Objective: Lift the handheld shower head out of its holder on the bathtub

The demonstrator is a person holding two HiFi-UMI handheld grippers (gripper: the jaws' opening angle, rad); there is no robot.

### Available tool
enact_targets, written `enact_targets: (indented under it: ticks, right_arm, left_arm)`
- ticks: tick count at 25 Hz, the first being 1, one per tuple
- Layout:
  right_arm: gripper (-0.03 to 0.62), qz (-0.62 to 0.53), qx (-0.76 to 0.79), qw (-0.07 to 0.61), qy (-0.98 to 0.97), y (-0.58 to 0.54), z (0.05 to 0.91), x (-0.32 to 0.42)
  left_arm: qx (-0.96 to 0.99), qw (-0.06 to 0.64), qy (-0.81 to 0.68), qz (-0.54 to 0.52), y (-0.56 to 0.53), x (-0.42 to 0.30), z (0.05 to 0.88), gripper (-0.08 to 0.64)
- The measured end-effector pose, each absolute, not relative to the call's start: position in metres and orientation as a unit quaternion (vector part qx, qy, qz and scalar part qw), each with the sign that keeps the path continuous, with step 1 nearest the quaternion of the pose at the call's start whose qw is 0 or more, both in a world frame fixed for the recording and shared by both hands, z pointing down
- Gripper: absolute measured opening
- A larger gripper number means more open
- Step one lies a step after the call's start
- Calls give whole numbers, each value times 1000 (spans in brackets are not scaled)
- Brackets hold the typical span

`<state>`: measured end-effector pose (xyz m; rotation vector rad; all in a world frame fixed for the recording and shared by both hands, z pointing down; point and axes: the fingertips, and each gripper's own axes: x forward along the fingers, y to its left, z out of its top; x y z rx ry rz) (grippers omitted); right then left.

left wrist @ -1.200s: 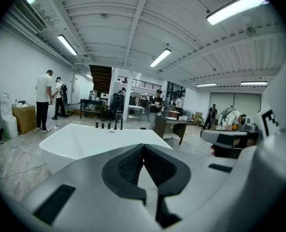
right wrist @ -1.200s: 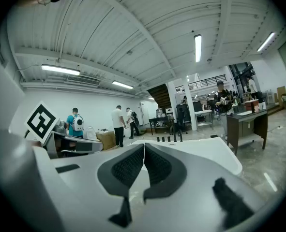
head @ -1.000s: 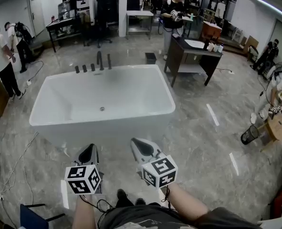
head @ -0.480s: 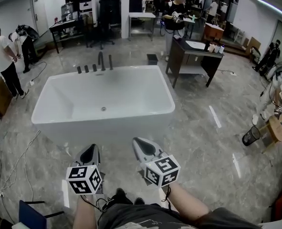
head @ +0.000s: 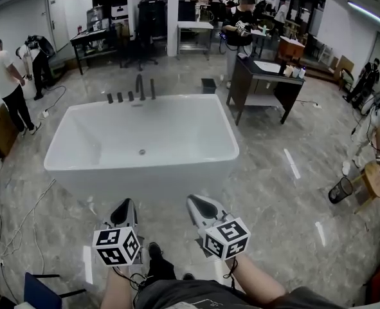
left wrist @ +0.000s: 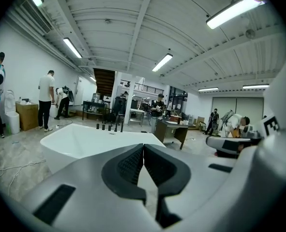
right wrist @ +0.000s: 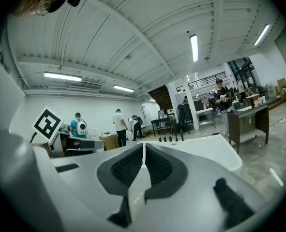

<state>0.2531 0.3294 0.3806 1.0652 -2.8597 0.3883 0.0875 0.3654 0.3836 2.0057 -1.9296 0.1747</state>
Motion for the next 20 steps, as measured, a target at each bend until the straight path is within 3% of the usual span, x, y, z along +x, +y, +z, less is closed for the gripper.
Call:
enact_targets:
  ticks: [20]
  right_arm:
    - [29, 133, 375, 75, -915, 170, 412, 184]
  left_arm:
    - [735, 193, -644, 83, 202, 12, 410, 15]
